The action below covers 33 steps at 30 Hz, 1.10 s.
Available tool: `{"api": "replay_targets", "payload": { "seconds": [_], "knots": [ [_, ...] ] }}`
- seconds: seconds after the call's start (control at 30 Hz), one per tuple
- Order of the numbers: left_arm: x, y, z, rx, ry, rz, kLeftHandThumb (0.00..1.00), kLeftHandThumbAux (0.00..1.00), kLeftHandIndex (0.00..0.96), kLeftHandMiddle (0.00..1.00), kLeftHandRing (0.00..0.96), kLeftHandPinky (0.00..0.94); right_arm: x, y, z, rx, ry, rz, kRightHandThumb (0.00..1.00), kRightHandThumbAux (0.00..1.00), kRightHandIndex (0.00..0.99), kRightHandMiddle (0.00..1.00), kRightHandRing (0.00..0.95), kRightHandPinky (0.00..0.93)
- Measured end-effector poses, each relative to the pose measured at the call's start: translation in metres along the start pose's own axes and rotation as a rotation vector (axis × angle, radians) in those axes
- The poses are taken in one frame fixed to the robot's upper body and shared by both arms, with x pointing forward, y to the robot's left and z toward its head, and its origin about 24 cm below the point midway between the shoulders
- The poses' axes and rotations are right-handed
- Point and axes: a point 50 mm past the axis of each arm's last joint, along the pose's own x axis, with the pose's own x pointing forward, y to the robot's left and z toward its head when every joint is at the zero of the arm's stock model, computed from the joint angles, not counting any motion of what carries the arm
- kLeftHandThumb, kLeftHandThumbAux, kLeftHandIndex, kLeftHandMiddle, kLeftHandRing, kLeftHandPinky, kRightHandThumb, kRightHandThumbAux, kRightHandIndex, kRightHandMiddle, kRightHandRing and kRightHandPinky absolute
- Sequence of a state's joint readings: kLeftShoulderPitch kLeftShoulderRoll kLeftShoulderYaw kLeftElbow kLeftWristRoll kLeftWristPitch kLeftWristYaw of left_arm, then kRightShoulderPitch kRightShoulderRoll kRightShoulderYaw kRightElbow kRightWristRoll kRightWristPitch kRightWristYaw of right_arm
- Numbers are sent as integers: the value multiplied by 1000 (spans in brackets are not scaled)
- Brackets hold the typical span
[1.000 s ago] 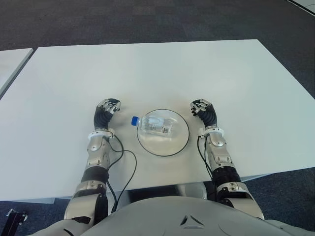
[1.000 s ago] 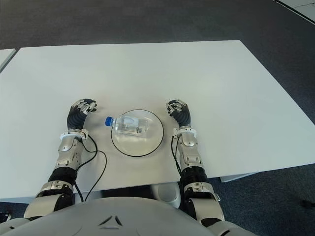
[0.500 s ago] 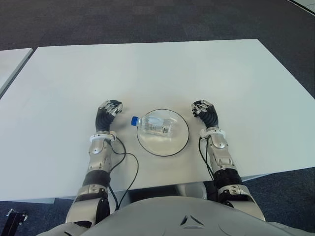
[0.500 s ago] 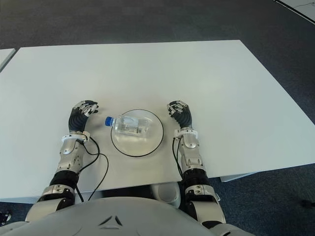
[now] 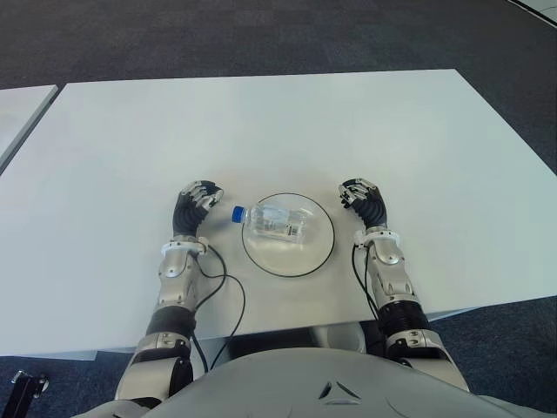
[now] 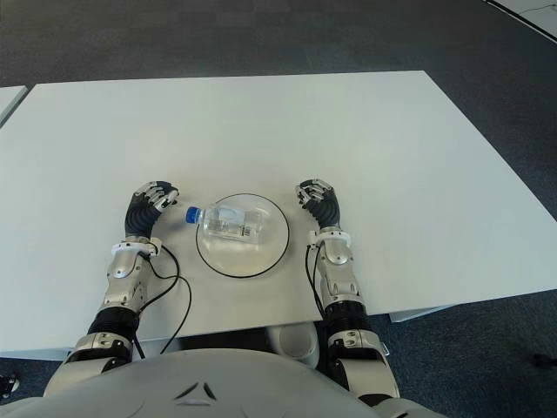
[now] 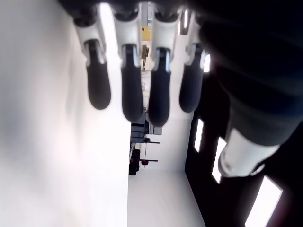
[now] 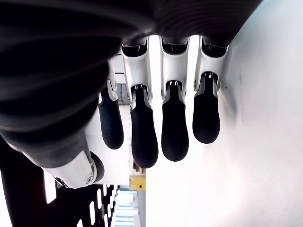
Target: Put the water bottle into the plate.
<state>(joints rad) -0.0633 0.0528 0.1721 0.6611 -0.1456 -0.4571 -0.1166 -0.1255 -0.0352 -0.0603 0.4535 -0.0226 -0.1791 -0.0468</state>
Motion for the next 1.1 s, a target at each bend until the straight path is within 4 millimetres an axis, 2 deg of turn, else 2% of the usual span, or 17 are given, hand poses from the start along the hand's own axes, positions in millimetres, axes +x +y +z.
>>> {"api": "replay_targets", "payload": {
  "seconds": [0.9,1.1],
  "knots": [
    [-3,1,2,8,9,2,706,717,428,466,448,434,-1,1,0,-2,4,1,706,728,433,632,618,611],
    [-4,2,2,9,8,4,706,717,429,470,455,455,0,1,0,-3,4,-3,706,728,433,629,616,606]
  ]
}}
